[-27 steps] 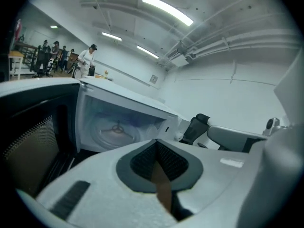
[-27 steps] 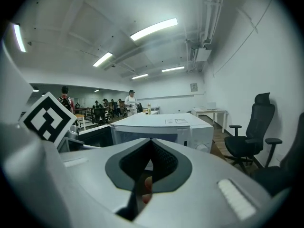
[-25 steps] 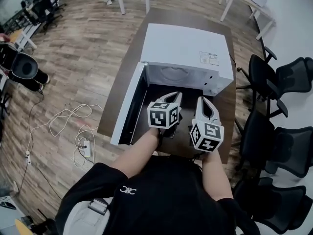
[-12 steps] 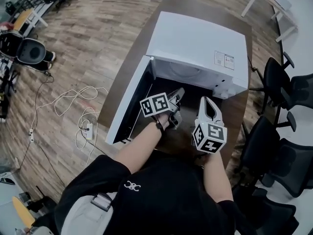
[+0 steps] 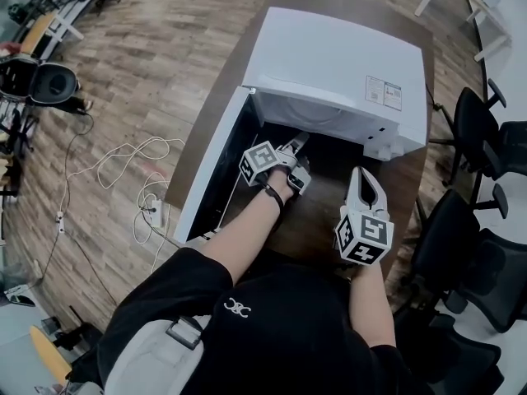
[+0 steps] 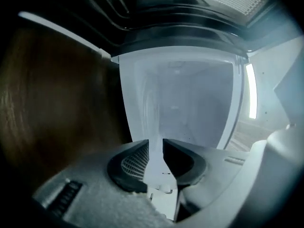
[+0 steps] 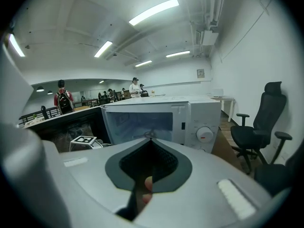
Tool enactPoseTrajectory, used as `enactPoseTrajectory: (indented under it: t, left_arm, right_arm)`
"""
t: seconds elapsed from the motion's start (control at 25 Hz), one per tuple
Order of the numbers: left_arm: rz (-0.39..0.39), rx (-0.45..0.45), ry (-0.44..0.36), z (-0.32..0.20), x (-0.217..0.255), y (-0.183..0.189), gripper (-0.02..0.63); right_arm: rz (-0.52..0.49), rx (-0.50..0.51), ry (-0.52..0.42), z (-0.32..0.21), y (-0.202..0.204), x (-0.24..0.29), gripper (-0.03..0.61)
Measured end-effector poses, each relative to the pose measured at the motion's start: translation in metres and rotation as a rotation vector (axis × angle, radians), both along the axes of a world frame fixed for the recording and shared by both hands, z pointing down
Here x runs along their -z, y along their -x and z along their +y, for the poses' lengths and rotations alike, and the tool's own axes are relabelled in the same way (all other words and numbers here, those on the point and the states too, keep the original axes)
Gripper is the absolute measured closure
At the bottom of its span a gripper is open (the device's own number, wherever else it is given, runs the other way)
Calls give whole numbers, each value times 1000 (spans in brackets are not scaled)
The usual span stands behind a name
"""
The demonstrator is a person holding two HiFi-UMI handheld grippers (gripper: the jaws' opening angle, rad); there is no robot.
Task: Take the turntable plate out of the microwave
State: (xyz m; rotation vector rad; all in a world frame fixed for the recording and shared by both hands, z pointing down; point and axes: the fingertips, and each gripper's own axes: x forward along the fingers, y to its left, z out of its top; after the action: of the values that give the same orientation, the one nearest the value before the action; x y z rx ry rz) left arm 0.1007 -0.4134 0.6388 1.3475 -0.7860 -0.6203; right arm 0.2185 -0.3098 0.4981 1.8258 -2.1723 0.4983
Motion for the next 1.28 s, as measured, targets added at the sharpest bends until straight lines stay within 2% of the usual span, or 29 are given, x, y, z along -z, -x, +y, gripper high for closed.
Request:
enactPoseTrajectory:
  t: [0.24,0.44,0.52,0.68,1.04,1.28]
  left_arm:
    - [3,19,30,-14,-17,-3,491]
    - [1,24,32,-24,-21,-6,491]
    - [35,37,40,-27,-19,-7,515]
    - [96,68,63,-30,-20,-7,518]
    - [88,83,82,-32,-16,-9,503]
    - [80,68,22,-35,-1,-9,522]
  right_arm:
    - [10,-18,14,4,-13,-8,569]
    - [15,-27,17,6,-22,-10,569]
    - [12,-31,19,6,-25,-11,569]
    - [9,-34,19,7,-31,-11,569]
    - [4,-42,18,9,-41,-12,569]
    - [9,-43,20,10,-44,-13,569]
